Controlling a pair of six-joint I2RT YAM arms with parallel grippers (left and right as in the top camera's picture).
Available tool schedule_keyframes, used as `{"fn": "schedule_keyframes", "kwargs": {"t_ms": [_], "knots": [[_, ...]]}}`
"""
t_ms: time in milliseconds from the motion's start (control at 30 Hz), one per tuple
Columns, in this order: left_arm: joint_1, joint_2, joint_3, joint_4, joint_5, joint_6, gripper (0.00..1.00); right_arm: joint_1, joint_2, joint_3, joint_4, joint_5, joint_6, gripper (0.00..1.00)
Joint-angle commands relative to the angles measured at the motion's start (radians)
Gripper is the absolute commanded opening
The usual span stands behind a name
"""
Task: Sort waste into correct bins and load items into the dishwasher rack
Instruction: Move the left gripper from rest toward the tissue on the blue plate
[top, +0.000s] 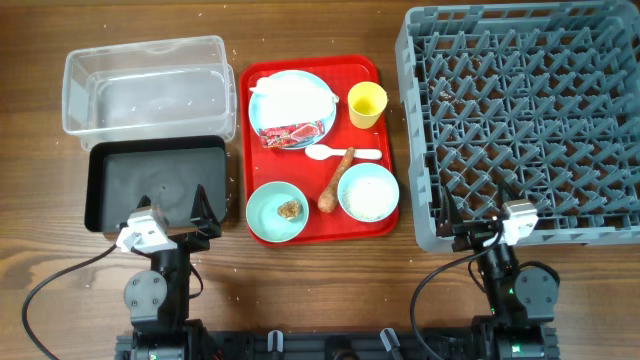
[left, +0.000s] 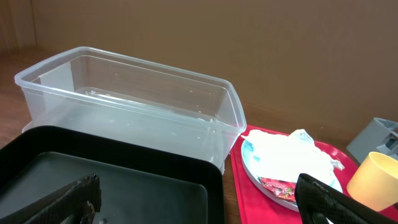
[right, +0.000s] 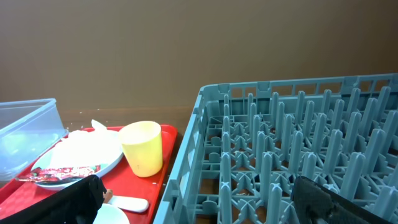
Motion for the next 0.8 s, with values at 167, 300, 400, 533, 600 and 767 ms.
{"fn": "schedule_keyframes", "kwargs": {"t_ms": [167,300,400,533,600,767], "knots": [[0.006,-0.008,-0.008,0.004,-0.009,0.016,1.0,0.004,-0.006,-0.002,0.005,-0.001,0.01,1.0],[0.006,-0.008,-0.008,0.004,-0.009,0.016,1.0,0.004,-0.006,-0.002,0.005,-0.001,0.01,1.0],[0.005,-0.008,-0.008,0.004,-0.009,0.016,1.0,0.004,-0.006,-0.002,0.005,-0.001,0.01,1.0],[0.005,-0.008,-0.008,0.004,-0.009,0.016,1.0,0.004,-0.006,-0.002,0.005,-0.001,0.01,1.0],[0.005,-0.008,-0.008,0.004,-0.009,0.016,1.0,0.004,-0.006,-0.002,0.005,-0.001,0.01,1.0],[0.007,-0.008,-0.008,0.018,-0.133,0.08,1.0,0.004,-0.006,-0.002,0.005,-0.001,0.01,1.0]]}}
